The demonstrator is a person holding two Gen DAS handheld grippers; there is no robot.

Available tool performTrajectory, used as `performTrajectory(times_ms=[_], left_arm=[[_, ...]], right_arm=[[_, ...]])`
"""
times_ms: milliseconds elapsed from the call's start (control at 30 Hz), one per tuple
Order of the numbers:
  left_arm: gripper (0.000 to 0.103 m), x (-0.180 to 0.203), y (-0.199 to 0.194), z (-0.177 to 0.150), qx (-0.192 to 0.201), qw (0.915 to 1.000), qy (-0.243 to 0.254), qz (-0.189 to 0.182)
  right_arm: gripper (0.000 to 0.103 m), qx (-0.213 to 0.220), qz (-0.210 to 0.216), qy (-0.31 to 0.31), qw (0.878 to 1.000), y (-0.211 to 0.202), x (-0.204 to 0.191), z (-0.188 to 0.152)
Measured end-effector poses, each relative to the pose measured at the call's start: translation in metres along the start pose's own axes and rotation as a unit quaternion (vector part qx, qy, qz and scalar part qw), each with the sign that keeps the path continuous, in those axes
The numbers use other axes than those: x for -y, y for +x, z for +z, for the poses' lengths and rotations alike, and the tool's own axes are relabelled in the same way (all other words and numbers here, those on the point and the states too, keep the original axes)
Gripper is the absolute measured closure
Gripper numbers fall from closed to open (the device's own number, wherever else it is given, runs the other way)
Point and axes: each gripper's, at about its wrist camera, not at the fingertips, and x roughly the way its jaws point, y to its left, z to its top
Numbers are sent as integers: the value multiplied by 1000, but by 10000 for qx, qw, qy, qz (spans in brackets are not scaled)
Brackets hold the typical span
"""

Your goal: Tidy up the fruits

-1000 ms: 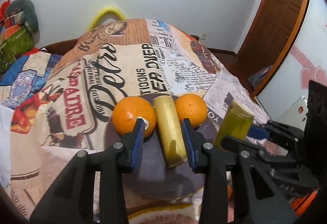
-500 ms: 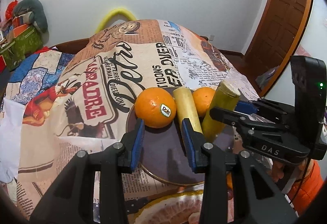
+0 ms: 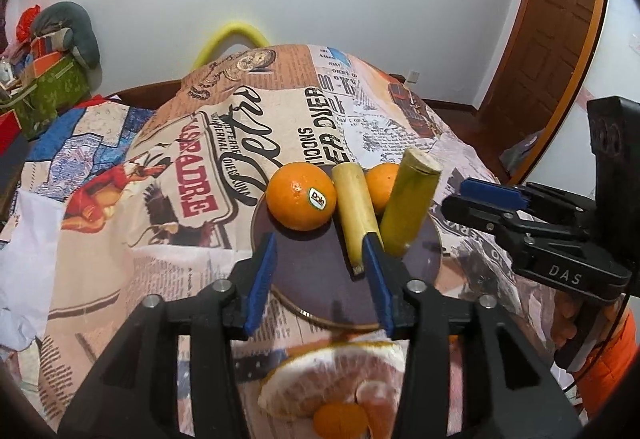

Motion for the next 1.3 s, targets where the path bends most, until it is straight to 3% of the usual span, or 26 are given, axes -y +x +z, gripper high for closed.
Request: performTrajectory(times_ms=[300,533,933,1300], left_arm=[[56,9,-48,-22,67,9999,129,80],[55,13,-63,-47,-114,9997,160,108],[55,15,-40,-93,-749,9971,150,-69],[57,16,-4,-107,-1017,9946,198,-61]], right_arm=[[66,76,-1,-63,10000,-40,-21,-17],[58,170,-38,-209,9996,-63,-43,-36],[58,-97,31,-185,9998,-61,-59,-71],[58,-441,123,-32,9989,-45,-60,-90]])
